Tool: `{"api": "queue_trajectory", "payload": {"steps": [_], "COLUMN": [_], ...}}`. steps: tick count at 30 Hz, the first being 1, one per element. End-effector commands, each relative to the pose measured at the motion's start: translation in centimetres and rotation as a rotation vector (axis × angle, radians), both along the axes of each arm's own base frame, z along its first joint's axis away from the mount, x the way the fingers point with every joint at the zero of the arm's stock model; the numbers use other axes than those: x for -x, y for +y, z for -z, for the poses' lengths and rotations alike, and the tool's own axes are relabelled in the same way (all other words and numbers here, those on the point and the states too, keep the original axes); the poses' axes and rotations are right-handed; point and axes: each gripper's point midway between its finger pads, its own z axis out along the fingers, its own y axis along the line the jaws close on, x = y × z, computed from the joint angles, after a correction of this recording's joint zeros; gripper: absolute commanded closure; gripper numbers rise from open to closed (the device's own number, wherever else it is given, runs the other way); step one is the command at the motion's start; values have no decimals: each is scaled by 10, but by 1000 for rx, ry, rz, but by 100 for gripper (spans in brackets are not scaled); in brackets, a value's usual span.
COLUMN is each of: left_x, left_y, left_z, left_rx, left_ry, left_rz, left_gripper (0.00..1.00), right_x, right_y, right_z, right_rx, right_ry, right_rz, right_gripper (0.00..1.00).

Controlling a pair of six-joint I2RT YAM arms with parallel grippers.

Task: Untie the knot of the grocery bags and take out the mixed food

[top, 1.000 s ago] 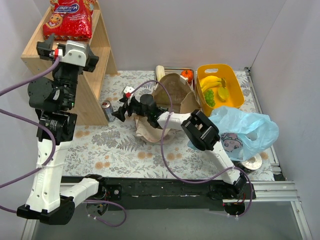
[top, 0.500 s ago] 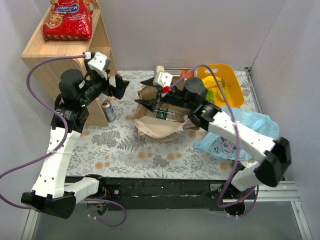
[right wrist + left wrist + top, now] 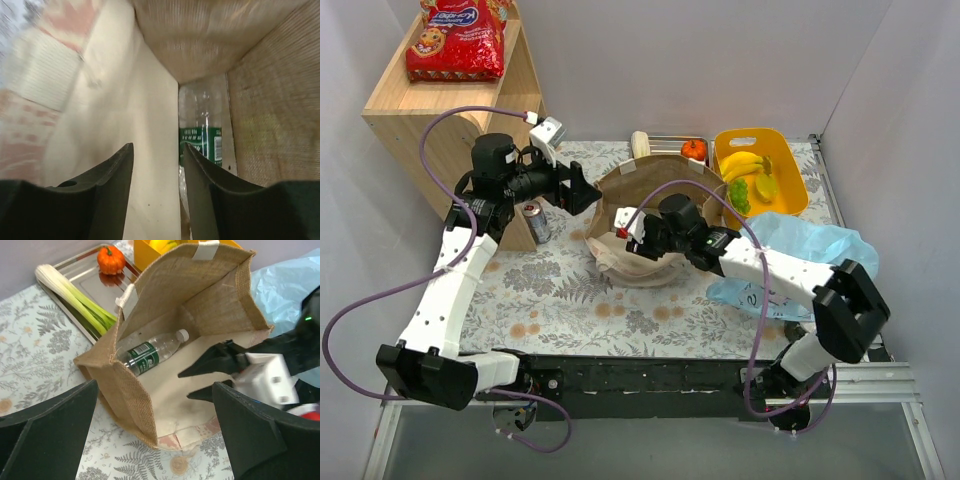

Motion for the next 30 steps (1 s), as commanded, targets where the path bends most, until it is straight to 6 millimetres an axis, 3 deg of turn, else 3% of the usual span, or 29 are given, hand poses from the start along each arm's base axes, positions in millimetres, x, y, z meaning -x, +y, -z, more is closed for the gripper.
{"api": "queue_trajectory", "payload": {"steps": [1,2,3,5,6,9,10,11,13,14,17,20,28,30], "left_x": [9,11,9,6,6,12,13,14,18,19,21,22,16,15], "left_y": [-2,-2,-4,-4,-5,-7,-7,-7,-7,-8,-7,-6,-9,-10], "left_z": [-15,-10,-13,-18,-24,-34,-36,-38,-43,-44,-46,-47,-46,-48], "left_rx": [21,23,40,58,68,82,86,90,96,97,95,90,88,95], "left_ry": [-37,-34,-46,-48,-63,-95,-99,-100,-110,-113,-125,-138,-141,-144], "left_rz": [35,42,41,29,39,52,52,54,60,64,61,60,76,83], "left_gripper": [2,2,2,2,2,2,2,2,2,2,2,2,2,2], "right_x": [-42,-50,-58,-72,-80,-100,-112,-113,-127,-123,-117,-98,-70,-67], "right_y": [-3,-4,-1,-8,-7,-15,-16,-20,-26,-27,-27,-27,-50,-53], "right_z": [-3,14,10,31,27,54,49,72,77,94,115,136,157,151], "right_rx": [74,123,129,178,172,245,241,292,310,334,357,415,487,486], "right_ry": [-126,-120,-130,-84,-86,-36,-33,14,41,89,157,280,343,325], "right_rz": [86,110,125,169,184,230,251,252,268,241,189,131,129,116], "right_gripper": [46,43,42,40,40,40,41,40,39,37,29,23,21,39]}}
